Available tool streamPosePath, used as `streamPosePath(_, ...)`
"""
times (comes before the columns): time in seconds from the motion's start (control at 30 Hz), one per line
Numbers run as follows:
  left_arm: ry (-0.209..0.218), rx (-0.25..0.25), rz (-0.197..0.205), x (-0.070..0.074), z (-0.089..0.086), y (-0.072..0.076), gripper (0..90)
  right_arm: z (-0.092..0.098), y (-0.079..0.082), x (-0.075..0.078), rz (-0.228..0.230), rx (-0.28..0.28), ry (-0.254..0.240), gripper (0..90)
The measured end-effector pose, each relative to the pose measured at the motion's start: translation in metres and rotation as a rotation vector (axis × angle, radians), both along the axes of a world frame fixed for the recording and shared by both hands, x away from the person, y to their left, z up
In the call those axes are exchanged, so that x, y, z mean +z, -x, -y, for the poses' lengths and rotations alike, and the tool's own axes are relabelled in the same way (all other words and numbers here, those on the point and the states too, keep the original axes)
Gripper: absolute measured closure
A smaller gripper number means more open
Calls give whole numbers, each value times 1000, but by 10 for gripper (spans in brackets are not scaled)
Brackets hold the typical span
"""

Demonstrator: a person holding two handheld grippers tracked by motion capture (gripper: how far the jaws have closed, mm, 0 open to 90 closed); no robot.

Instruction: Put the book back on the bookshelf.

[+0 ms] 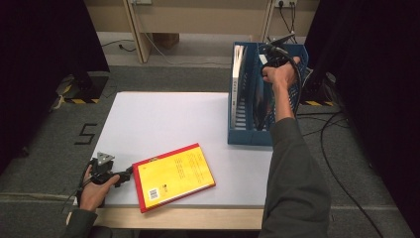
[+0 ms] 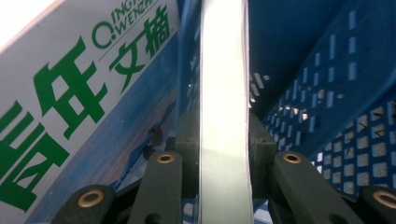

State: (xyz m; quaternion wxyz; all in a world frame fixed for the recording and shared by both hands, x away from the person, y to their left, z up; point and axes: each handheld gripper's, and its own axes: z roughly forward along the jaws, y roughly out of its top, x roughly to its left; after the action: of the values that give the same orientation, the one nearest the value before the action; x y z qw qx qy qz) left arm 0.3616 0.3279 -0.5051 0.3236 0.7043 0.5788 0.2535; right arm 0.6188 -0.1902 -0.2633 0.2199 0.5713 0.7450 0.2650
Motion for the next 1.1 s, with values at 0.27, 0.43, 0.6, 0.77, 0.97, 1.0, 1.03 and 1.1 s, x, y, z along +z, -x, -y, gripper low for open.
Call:
streamPosePath(0.27, 1, 0, 1, 0, 0, 0, 140, -1, 4, 1, 36, 5, -25, 661)
streamPosePath(0.43, 0, 1, 1, 0, 0, 0, 140, 1, 13, 4, 35, 30, -41, 599)
streamPosePath(0.6, 0, 1, 1, 0, 0, 0, 140, 6, 26, 9, 37, 64, -48, 545)
streamPosePath(0.77, -1, 2, 1, 0, 0, 0, 140, 10, 47, 12, 45, 114, -37, 518)
streamPosePath(0.97, 0, 4, 3, 0, 0, 1, 140, 20, 71, 4, 38, 188, -42, 507)
streamPosePath(1.0, 0, 3, 3, 0, 0, 1, 140, 21, 74, 2, 34, 197, -45, 514)
streamPosePath(1.03, 0, 4, 3, 0, 0, 1, 140, 23, 77, -1, 32, 209, -39, 520)
streamPosePath(1.1, -1, 3, 2, 0, 0, 1, 140, 26, 82, -7, 35, 231, -26, 553)
